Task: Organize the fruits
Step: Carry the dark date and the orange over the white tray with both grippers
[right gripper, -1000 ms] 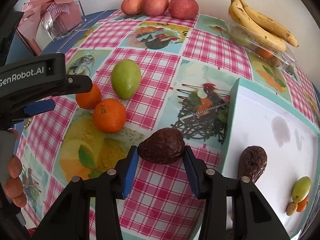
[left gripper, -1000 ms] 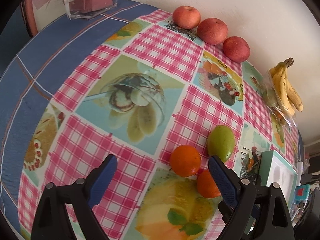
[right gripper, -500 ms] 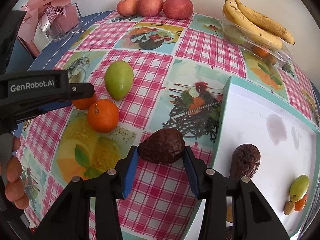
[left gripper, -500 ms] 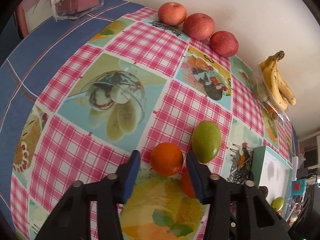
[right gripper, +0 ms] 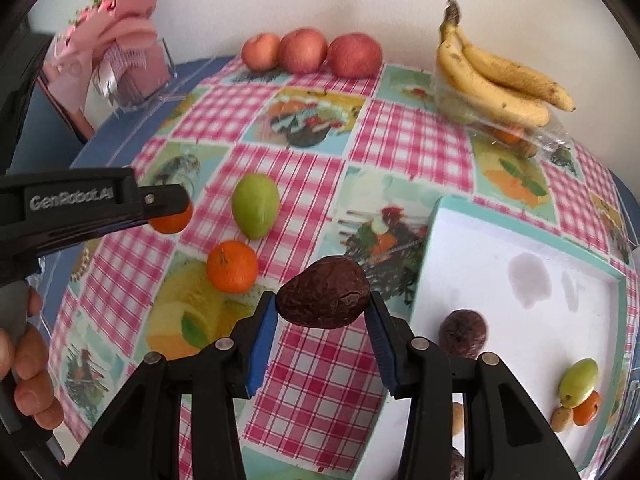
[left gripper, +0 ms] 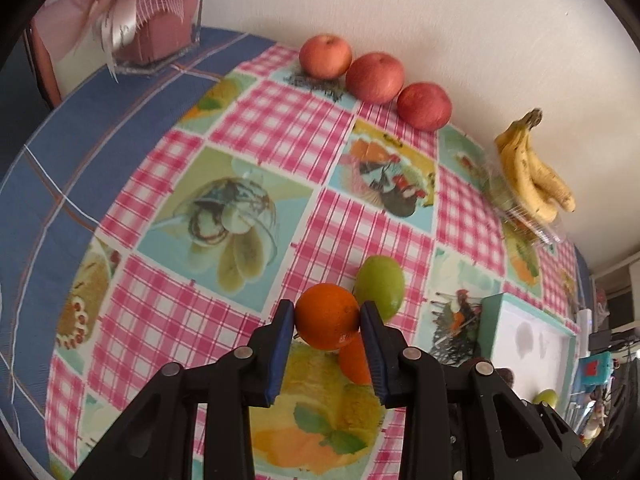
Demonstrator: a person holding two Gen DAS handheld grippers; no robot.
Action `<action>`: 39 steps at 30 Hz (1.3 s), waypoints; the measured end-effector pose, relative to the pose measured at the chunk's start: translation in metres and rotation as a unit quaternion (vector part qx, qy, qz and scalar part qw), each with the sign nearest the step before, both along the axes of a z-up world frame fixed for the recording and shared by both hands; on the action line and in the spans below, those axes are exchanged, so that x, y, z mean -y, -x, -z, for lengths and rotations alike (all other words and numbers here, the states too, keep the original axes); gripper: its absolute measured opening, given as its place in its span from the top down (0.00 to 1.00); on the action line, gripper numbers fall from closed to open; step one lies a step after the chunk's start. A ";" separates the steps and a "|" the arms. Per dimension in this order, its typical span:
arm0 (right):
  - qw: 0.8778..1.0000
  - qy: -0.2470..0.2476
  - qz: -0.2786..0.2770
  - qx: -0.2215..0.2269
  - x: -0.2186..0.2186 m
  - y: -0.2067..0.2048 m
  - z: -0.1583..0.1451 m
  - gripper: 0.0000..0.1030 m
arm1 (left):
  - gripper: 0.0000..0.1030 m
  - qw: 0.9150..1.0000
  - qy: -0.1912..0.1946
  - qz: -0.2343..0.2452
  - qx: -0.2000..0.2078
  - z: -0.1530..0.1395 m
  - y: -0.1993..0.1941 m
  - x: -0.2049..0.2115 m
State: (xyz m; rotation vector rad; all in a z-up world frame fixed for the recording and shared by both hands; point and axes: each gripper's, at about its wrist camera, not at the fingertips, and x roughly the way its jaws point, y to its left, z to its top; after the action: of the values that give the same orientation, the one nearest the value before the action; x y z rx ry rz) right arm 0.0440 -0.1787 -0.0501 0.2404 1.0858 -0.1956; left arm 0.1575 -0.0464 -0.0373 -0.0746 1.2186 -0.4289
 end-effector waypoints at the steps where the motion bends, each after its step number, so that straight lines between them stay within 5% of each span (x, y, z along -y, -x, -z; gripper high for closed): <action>1: 1.000 -0.003 0.005 0.004 0.003 0.002 -0.004 0.55 | 0.65 1.000 0.005 -0.001 0.005 -0.006 0.001 -0.001; 12: 0.996 -0.003 0.089 -0.001 0.052 0.037 -0.031 0.55 | 0.65 0.999 0.022 0.013 0.045 -0.049 0.020 0.000; 39: 0.964 0.016 0.263 -0.030 0.183 0.135 -0.024 0.55 | 0.65 0.990 0.026 0.133 0.032 -0.056 0.098 0.109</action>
State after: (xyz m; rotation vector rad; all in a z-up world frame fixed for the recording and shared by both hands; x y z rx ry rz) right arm -0.0912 -0.3621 -0.0261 0.4950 1.0606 -0.6985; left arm 0.0592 -0.1556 0.0185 0.0566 1.1588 -0.6913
